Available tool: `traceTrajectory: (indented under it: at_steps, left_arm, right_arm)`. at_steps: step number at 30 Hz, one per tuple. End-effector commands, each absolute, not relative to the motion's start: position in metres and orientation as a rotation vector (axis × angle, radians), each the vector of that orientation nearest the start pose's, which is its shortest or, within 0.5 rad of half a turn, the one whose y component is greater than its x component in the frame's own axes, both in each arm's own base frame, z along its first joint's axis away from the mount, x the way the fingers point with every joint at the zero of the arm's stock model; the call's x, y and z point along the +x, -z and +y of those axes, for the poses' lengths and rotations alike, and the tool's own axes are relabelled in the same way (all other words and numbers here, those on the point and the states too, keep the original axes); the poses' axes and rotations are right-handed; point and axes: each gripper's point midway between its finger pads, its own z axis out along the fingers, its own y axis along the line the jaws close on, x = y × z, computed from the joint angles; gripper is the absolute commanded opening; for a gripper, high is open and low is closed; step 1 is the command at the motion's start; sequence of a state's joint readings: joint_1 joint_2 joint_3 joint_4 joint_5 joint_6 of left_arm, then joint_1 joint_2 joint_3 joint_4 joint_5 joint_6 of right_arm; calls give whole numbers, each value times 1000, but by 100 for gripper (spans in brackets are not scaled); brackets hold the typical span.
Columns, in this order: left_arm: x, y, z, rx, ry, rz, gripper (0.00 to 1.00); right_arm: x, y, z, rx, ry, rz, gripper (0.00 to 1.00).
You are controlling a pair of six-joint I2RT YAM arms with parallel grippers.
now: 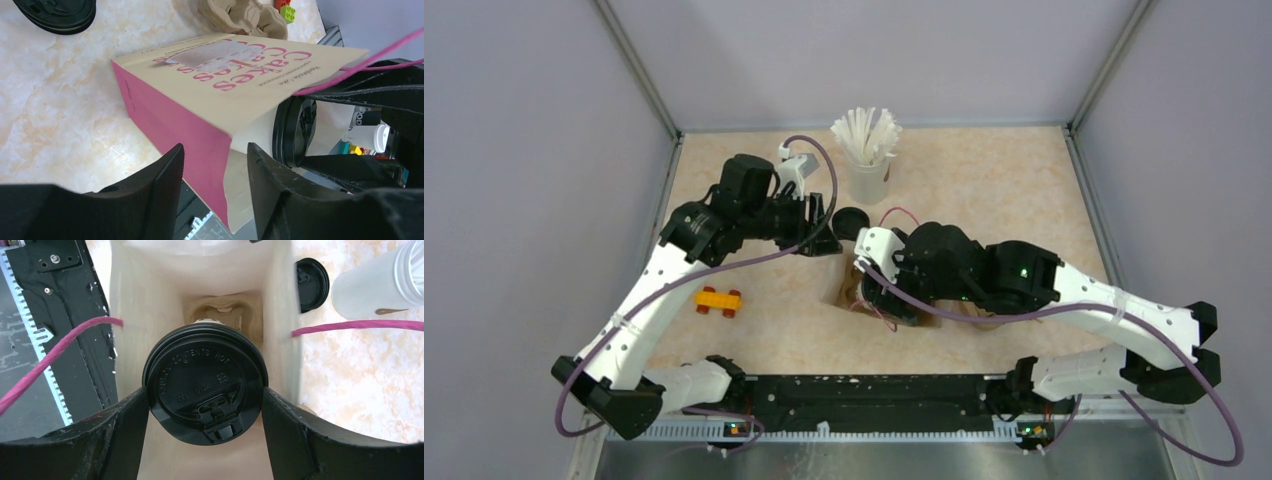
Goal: Pack the takeout coffee
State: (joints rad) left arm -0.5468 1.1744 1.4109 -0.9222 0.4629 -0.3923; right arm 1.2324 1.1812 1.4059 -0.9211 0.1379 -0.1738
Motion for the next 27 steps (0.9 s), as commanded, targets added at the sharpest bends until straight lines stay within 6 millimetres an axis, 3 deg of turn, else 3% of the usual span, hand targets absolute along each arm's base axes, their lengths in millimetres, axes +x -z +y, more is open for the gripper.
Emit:
traceTrajectory:
  at_steps: [1, 4, 10, 16, 20, 24, 27]
  left_arm:
    - [206, -297, -235, 461, 1001, 2328, 50]
    - [203, -294, -239, 491, 1032, 2351, 42]
    - [193, -295, -234, 541, 1027, 2357, 51]
    - [193, -283, -232, 568, 1007, 2371, 27]
    - [205, -300, -237, 606, 1000, 2216, 11]
    - [213, -325, -239, 640, 990, 2041, 7]
    - [210, -335, -241, 664, 1019, 1930, 6]
  right_arm:
    - [131, -284, 288, -1420, -412, 1761, 67]
    - [134, -286, 289, -1405, -400, 1758, 67]
    - [136, -285, 293, -1374, -397, 1753, 66]
    - [138, -276, 296, -1379, -375, 1753, 66]
    - [163, -283, 304, -1291, -274, 1671, 67]
    - [181, -296, 317, -1280, -187, 1594, 67]
    - [183, -294, 320, -1344, -148, 1563, 68]
